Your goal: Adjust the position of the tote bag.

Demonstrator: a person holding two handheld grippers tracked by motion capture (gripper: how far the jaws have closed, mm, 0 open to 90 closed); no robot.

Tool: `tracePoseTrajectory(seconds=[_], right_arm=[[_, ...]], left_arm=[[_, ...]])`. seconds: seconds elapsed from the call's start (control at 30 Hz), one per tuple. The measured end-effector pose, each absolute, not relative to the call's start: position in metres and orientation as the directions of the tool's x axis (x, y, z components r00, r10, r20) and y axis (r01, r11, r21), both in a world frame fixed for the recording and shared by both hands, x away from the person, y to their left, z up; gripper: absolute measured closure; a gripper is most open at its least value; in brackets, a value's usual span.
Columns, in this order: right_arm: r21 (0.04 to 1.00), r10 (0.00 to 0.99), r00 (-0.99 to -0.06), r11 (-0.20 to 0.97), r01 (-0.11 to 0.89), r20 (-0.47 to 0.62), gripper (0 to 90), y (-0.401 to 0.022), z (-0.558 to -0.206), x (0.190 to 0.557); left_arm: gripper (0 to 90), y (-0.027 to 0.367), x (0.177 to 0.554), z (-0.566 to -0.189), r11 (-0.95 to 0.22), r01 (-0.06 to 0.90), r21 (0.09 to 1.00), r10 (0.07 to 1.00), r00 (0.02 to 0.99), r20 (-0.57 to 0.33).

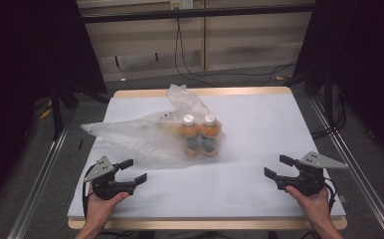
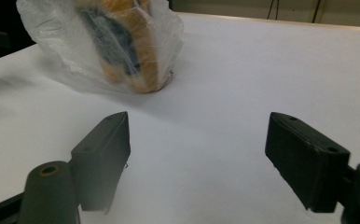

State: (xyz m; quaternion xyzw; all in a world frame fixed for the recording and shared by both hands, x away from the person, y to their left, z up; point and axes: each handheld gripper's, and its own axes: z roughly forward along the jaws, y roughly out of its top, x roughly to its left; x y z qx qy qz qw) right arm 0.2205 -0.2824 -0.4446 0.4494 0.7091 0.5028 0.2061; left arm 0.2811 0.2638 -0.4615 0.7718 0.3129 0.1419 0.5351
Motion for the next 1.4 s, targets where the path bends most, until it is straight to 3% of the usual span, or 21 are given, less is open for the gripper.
tracePoseTrajectory(seconds=[0.7,1.4], right_arm=[[0.885,0.831,-0.532,0.118,0.451,0.160,25.9,-0.283,-0.449,0.226],[0.879,0.816,-0.561,0.157,0.451,0.142,26.0,-0.272,-0.448,0.224]], left_arm=[[26.7,0.256,0.281,-0.459,-0.232,0.322,0.918,0.589,0.797,-0.131],[48.0,0.241,0.279,-0.441,-0.254,0.274,0.927,0.506,0.855,-0.114]])
